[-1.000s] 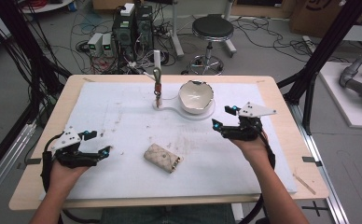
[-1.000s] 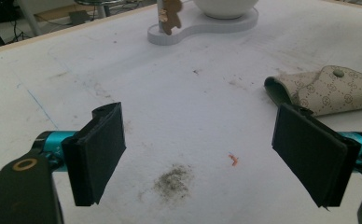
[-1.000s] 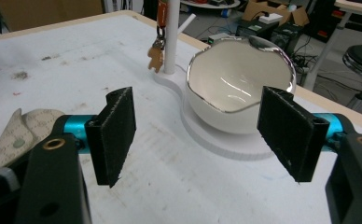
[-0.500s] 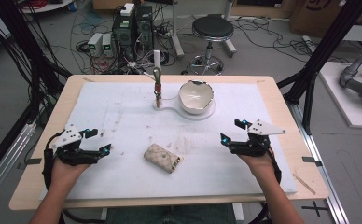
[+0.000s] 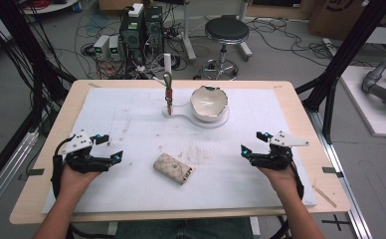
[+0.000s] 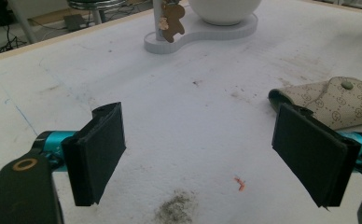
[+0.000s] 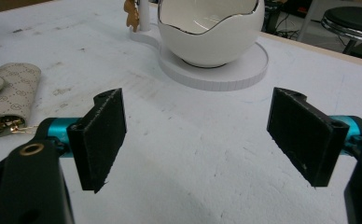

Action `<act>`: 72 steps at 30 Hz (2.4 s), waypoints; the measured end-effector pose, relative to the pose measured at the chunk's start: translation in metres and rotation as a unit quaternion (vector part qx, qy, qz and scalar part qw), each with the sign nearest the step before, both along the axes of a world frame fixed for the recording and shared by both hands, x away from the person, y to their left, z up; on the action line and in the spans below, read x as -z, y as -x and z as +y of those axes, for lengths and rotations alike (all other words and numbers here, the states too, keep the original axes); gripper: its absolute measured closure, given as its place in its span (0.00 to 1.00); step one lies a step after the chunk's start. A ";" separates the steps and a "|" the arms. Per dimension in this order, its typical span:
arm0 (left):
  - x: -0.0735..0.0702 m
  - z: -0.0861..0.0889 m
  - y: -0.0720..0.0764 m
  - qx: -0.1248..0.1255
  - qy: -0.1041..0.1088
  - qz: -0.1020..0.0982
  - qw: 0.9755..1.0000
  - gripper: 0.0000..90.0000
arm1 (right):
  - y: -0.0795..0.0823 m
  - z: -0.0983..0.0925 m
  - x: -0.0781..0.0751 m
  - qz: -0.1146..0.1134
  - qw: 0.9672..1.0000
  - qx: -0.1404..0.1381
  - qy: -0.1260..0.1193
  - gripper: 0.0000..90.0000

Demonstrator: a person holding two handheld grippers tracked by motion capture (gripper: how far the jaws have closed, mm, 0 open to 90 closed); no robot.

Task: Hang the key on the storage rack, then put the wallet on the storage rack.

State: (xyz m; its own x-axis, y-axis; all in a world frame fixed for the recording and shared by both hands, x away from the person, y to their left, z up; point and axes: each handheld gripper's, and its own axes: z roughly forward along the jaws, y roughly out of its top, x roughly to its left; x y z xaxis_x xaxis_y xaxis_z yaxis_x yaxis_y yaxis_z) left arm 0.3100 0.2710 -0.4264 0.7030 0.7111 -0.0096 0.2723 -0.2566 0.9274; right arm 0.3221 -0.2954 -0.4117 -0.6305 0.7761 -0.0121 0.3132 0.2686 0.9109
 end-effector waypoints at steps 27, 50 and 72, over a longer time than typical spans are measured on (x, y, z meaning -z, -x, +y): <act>0.000 0.030 0.026 -0.041 0.002 -0.004 0.999 0.19 | -0.002 0.080 -0.007 0.014 0.996 -0.090 0.020 0.22; 0.001 0.039 0.037 -0.049 -0.003 -0.001 0.999 0.19 | 0.009 0.172 0.009 0.045 0.976 -0.197 0.081 0.22; 0.001 0.041 0.041 -0.052 -0.003 -0.002 0.999 0.19 | 0.014 0.203 0.039 0.111 0.956 -0.206 0.175 0.22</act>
